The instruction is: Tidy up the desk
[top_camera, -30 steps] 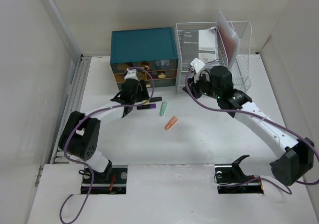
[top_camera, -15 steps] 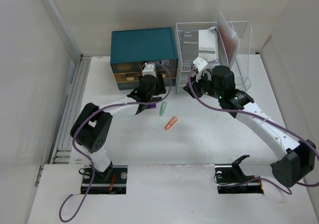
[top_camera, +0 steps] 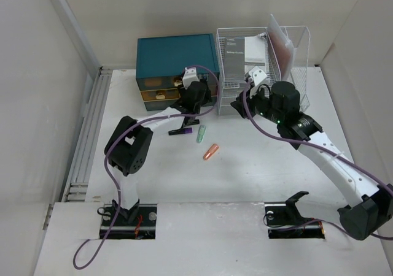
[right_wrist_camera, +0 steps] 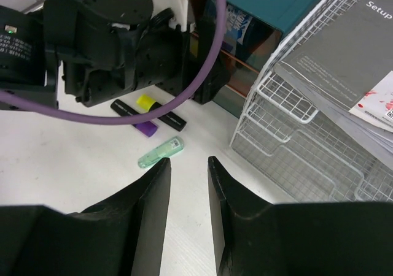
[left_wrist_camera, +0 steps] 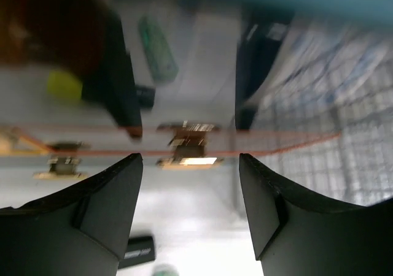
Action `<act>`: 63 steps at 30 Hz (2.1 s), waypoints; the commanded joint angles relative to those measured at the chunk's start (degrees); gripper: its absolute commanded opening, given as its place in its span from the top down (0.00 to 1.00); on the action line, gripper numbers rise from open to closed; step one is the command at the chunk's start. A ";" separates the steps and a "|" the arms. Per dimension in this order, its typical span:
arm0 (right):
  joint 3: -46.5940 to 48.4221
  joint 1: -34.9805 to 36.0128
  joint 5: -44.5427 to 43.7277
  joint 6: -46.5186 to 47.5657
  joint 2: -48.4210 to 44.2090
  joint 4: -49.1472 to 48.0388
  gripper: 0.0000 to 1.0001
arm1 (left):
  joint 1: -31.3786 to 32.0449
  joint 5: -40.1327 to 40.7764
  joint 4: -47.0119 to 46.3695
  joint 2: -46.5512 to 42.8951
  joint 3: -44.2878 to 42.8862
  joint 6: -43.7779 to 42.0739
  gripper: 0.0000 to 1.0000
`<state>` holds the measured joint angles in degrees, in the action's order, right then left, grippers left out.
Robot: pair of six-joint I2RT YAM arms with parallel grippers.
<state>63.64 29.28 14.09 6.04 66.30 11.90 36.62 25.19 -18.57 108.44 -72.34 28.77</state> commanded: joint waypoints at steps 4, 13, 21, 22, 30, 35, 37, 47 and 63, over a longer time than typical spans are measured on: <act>0.88 -0.27 -0.99 -1.47 -1.88 -3.11 0.64 | 0.56 4.69 3.98 3.17 -9.75 1.11 0.38; 0.88 -0.27 -0.99 -2.00 -3.02 -3.11 0.64 | 0.56 6.45 7.41 6.16 -13.01 1.11 0.38; 0.35 -0.27 -0.99 -2.00 -3.02 -3.11 0.64 | 0.56 10.58 8.46 6.69 -13.01 1.11 0.70; 0.35 -0.27 -0.99 -2.00 -3.02 -3.11 0.64 | 0.56 10.58 8.46 6.69 -13.01 1.11 0.74; -0.17 -0.27 0.32 -1.48 -3.02 -3.11 0.64 | 0.03 10.58 7.93 4.06 -9.06 0.58 0.94; -0.71 -0.27 4.28 3.70 -1.97 -3.11 0.64 | -0.50 10.58 6.80 1.25 -3.88 0.58 0.98; -0.71 -0.27 6.21 6.16 -1.97 -1.71 0.64 | -0.50 10.58 6.26 -0.59 -1.77 0.58 0.98; 1.39 -0.27 16.40 25.14 3.74 7.42 0.65 | -1.03 9.53 3.63 -4.64 6.32 0.58 0.98; -0.01 4.03 17.82 52.40 15.60 12.36 0.54 | 1.08 8.39 2.04 -10.44 14.14 1.10 0.98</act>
<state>62.78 32.14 31.88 54.15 80.18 26.41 38.30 28.32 -19.14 101.03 -61.14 28.14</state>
